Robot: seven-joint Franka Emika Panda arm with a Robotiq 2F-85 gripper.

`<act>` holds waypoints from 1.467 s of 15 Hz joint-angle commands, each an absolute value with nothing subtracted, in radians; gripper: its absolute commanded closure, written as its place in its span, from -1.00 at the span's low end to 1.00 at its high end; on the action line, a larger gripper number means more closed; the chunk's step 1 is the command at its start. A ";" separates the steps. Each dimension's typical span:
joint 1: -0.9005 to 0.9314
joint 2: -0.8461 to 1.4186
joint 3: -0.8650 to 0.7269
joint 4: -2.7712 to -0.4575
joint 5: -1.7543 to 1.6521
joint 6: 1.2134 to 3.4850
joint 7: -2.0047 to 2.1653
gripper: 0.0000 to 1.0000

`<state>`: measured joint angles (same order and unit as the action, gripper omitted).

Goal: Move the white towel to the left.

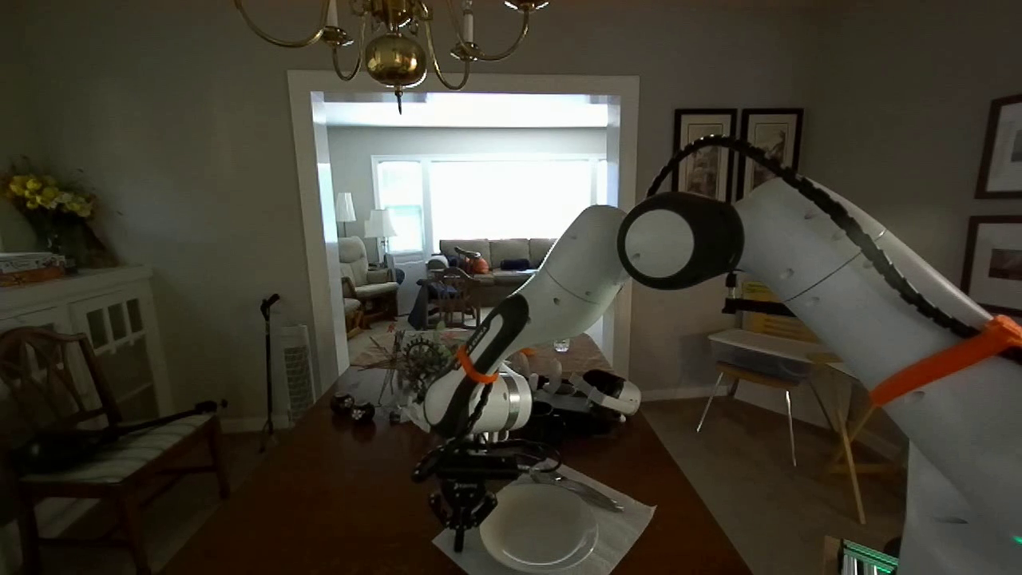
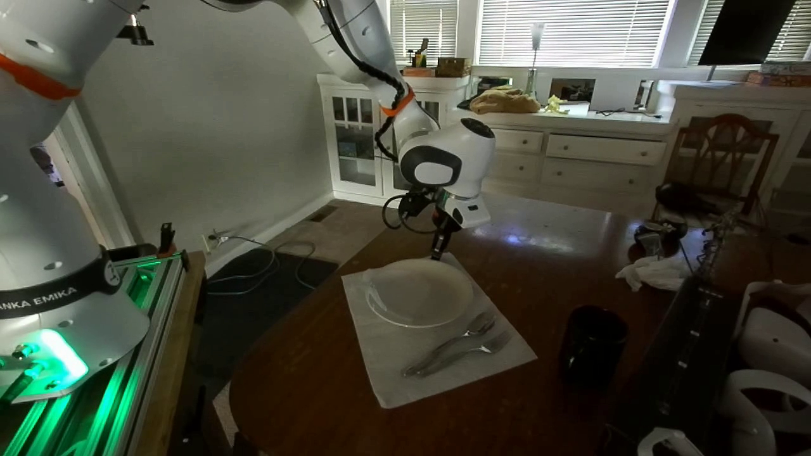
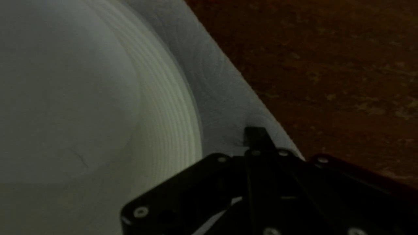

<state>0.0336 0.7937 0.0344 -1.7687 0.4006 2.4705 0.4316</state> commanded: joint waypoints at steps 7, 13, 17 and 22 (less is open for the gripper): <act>0.037 0.803 0.027 -1.757 0.402 2.473 0.449 0.99; 0.033 0.831 0.002 -1.692 0.401 2.457 0.484 0.99; 0.040 0.836 -0.004 -1.677 0.400 2.439 0.512 0.99; 0.074 0.804 -0.024 -1.708 0.387 2.438 0.581 0.99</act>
<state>0.0465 0.8174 -0.0030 -1.7027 0.4012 2.4643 0.5263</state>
